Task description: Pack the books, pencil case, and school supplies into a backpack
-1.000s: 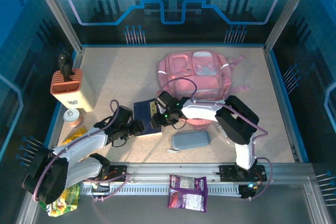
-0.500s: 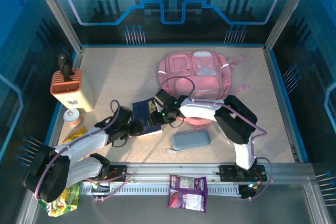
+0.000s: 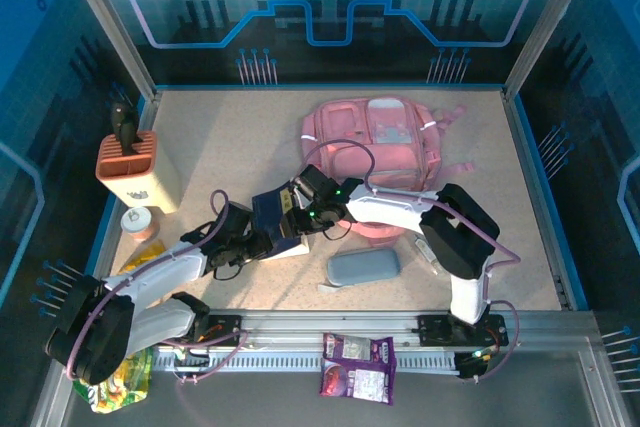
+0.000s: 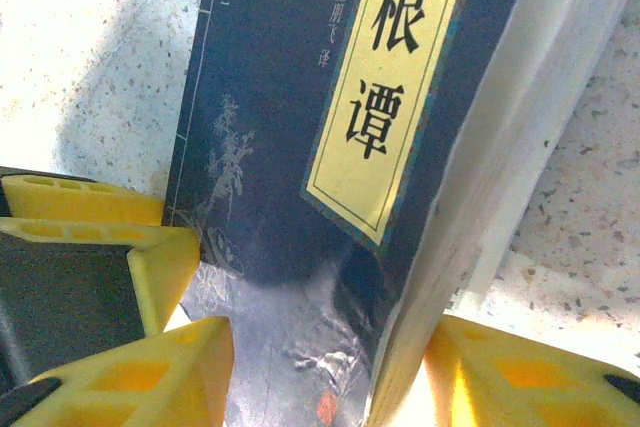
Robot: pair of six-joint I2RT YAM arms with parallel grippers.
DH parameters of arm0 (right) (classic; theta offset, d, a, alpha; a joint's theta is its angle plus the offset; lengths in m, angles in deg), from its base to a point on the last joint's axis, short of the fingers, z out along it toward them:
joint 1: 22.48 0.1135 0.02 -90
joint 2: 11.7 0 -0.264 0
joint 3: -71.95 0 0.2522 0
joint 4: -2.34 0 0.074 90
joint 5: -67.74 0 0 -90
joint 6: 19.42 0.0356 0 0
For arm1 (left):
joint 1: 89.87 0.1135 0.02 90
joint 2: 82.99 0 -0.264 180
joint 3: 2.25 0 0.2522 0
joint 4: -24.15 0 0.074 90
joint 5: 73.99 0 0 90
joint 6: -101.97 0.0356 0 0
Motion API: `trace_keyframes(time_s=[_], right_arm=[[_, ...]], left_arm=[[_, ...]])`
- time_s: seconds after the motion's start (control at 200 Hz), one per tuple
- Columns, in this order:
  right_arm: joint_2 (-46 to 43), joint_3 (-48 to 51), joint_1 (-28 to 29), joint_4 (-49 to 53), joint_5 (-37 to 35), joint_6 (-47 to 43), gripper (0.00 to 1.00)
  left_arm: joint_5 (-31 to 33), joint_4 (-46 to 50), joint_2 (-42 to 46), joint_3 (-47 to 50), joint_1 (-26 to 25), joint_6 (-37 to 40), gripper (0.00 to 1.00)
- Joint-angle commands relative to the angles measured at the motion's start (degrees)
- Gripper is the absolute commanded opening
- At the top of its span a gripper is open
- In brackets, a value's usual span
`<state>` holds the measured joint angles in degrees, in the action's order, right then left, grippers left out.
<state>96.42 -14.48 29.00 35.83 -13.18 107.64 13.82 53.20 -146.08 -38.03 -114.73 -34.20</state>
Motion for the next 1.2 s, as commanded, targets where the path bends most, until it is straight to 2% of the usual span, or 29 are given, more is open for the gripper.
trace_keyframes(time_s=[0.0,0.335,0.88,1.036,1.196], right_arm=[[-2.7,-0.7,1.9,1.0,2.2,-0.6,0.52],[-4.4,1.4,1.7,-1.6,3.7,-0.2,0.41],[-5.4,2.0,1.1,-2.2,3.4,-0.9,0.11],[-7.5,3.3,0.8,-4.3,3.7,-1.2,0.0],[-11.3,4.5,-0.3,-4.3,3.2,-1.7,0.0]], left_arm=[[0.9,1.7,-1.7,-0.7,0.0,1.6,0.42],[0.5,1.1,-2.8,-1.0,-0.3,1.2,0.41],[0.3,1.8,-0.7,-1.6,-0.7,1.0,0.41],[1.2,4.1,-0.1,-3.3,-0.7,1.8,0.5],[1.2,6.6,3.8,-5.4,-0.6,1.5,0.64]])
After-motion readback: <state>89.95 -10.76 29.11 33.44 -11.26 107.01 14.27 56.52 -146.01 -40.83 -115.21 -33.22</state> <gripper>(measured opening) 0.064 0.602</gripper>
